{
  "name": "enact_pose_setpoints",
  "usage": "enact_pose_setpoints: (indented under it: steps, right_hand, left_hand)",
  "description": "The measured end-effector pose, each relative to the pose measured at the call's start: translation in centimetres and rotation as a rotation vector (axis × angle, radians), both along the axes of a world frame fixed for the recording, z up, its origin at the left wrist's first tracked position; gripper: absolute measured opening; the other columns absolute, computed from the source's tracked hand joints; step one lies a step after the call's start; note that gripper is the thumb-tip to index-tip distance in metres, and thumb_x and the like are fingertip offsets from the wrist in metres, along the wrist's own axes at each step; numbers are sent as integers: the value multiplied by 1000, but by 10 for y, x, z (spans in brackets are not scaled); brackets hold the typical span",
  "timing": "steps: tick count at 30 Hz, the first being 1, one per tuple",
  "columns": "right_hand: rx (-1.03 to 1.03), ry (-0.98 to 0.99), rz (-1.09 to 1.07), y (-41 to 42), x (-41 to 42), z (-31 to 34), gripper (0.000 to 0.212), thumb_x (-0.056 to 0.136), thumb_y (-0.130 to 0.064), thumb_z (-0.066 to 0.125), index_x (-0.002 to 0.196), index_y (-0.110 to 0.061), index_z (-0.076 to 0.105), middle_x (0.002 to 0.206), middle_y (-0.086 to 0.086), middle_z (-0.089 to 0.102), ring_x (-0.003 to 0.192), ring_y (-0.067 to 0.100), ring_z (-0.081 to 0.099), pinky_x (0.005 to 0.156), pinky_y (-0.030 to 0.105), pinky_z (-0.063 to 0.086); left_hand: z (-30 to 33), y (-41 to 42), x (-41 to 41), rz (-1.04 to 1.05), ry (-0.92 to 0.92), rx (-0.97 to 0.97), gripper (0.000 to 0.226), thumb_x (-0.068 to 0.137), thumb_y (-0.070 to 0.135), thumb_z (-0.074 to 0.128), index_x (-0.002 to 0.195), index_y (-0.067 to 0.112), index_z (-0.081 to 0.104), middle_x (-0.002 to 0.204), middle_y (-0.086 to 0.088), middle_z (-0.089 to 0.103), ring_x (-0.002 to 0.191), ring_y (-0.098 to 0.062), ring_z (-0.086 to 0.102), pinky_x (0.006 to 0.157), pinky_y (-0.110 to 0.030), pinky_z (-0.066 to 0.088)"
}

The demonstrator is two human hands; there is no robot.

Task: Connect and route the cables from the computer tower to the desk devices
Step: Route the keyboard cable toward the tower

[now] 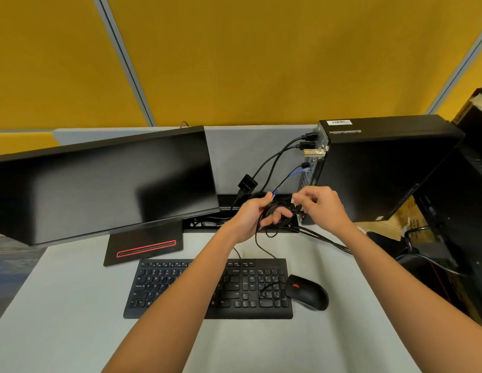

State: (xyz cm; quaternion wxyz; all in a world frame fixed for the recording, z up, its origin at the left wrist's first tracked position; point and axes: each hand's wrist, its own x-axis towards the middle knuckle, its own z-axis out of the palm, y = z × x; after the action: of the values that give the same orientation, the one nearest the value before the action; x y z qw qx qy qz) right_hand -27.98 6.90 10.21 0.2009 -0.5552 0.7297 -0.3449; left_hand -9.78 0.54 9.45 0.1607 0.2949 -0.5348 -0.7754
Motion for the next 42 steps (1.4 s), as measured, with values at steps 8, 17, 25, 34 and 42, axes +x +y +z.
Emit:
enact_pose_setpoints:
  steps: [8, 17, 25, 34, 42]
  right_hand:
    - [349, 242, 211, 4, 29, -24, 30, 99, -19, 40, 82, -19, 65, 83, 1, 65, 86, 27, 60, 76, 38, 50]
    - [145, 252, 334, 0, 31, 23, 12, 91, -19, 63, 83, -13, 71, 67, -10, 61, 63, 9, 60, 64, 23, 47]
    - [1, -290, 104, -6, 26, 19, 21, 86, -11, 71, 104, -16, 61, 65, -3, 65, 58, 3, 62, 59, 13, 48]
    - [-50, -533, -61, -7, 32, 1, 6, 92, -9, 63, 98, -8, 65, 82, 3, 66, 72, 7, 61, 68, 18, 52]
    - [-91, -731, -93, -7, 25, 9, 13, 98, -8, 51, 89, -16, 56, 83, 0, 70, 82, 8, 65, 75, 24, 52]
  left_hand:
    - [3, 3, -22, 310, 13, 53, 46, 105, 27, 27, 121, -7, 53, 105, -10, 68, 82, -10, 67, 80, -28, 53]
    - [-14, -6, -13, 251, -241, -122, 47, 99, 46, 34, 103, 16, 70, 97, -11, 71, 115, -25, 57, 114, -48, 27]
    - [0, -2, -6, 21, -112, -136, 44, 101, 40, 38, 98, 5, 64, 77, -3, 66, 56, -8, 43, 82, -28, 41]
    - [1, -14, -3, 68, -196, -255, 26, 94, 31, 58, 99, 6, 67, 81, -2, 68, 56, -2, 48, 55, -14, 36]
    - [-2, -27, -5, 487, -147, -10, 36, 101, 30, 46, 80, 4, 61, 43, 7, 54, 65, -11, 52, 73, -22, 44]
